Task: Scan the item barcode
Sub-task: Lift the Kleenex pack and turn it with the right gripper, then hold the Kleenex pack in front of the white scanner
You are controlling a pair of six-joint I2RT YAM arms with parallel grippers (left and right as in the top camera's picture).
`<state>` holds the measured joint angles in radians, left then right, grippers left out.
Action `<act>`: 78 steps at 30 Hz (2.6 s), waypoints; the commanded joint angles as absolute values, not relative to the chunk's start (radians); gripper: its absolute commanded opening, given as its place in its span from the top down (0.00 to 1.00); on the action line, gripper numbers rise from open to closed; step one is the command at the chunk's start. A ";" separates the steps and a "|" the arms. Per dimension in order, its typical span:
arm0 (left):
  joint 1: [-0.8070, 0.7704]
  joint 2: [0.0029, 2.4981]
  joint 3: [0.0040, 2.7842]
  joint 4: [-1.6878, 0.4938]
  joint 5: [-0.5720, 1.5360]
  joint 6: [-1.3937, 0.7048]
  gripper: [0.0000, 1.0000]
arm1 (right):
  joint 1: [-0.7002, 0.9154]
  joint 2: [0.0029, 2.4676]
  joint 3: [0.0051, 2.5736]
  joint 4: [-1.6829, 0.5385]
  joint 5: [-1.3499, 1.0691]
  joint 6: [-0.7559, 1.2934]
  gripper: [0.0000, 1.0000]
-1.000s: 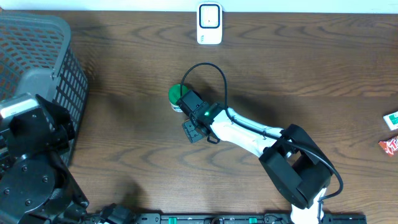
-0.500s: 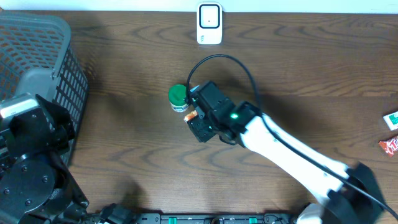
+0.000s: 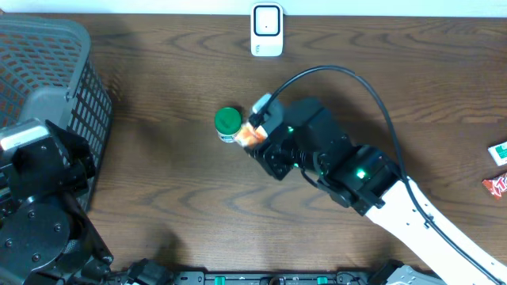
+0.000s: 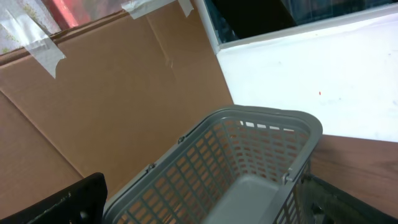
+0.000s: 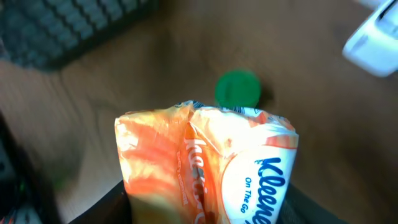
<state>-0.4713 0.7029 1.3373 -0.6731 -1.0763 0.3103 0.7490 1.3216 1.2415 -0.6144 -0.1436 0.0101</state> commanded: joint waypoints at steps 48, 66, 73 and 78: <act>-0.468 0.699 1.336 -0.670 -1.085 0.301 0.02 | 0.365 1.320 1.243 -0.685 -1.368 -0.906 0.42; -0.468 0.699 1.336 -0.670 -1.085 0.301 0.02 | 0.367 1.462 1.243 -0.437 -1.185 -0.428 0.51; -0.468 0.699 1.336 -0.670 -1.085 0.301 0.02 | 0.358 1.658 1.243 0.060 -1.183 0.144 0.41; -0.468 0.699 1.336 -0.670 -1.085 0.301 0.02 | 0.351 1.824 1.243 0.609 -1.159 0.715 0.40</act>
